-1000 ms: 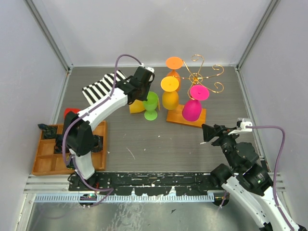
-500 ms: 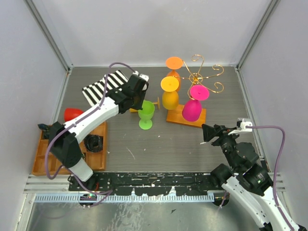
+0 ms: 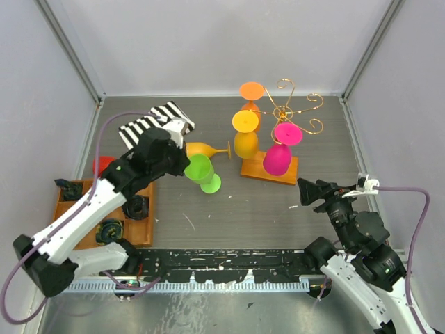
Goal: Place the wine glass upside down on the wine glass rack
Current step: Pick up the wine glass at the center of the board.
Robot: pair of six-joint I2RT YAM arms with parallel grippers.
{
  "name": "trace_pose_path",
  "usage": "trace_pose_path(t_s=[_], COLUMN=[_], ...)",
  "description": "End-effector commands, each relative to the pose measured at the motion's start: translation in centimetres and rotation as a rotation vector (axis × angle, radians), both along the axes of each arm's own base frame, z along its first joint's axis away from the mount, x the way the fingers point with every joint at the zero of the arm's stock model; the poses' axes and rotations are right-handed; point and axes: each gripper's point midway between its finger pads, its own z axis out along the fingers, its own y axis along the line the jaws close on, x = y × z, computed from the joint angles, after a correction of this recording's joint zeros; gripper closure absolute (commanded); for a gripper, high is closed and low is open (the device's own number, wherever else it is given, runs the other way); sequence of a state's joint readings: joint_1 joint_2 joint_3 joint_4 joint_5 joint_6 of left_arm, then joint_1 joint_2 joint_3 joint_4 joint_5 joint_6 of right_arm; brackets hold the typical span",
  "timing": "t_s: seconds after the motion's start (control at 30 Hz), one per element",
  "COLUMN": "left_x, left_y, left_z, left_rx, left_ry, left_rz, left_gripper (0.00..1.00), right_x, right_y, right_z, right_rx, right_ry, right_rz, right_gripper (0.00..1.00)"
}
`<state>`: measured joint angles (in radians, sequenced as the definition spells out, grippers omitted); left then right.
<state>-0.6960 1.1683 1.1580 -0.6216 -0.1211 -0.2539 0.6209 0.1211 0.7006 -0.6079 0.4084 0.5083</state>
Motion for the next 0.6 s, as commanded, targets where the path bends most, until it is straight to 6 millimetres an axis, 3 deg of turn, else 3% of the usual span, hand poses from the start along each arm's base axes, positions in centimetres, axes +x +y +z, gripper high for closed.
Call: trace_pose_path(t_s=[0.0,0.23,0.43,0.57], left_x=[-2.2,-5.7,-7.7,-8.5], left_y=[-0.7,-0.5,-2.7,-4.2], left_z=[3.3,4.9,5.6,5.6], left_rx=[-0.163,-0.227,-0.263,-0.288], left_ry=[-0.082,-0.148,-0.201,-0.222], left_rz=[-0.040,-0.020,-0.047,-0.058], left_gripper=[1.00,1.00,1.00,1.00], right_x=[-1.2,-1.4,-0.6,-0.4], right_y=[0.7,5.4,7.4,9.4], right_z=[1.7,-0.8,-2.5,-4.9], right_rx=[0.062,0.062,0.094,0.139], right_ry=[-0.042,0.024,0.094,0.182], right_rz=[0.068,0.287,0.332,0.394], right_gripper=[0.21,0.20,0.20,0.21])
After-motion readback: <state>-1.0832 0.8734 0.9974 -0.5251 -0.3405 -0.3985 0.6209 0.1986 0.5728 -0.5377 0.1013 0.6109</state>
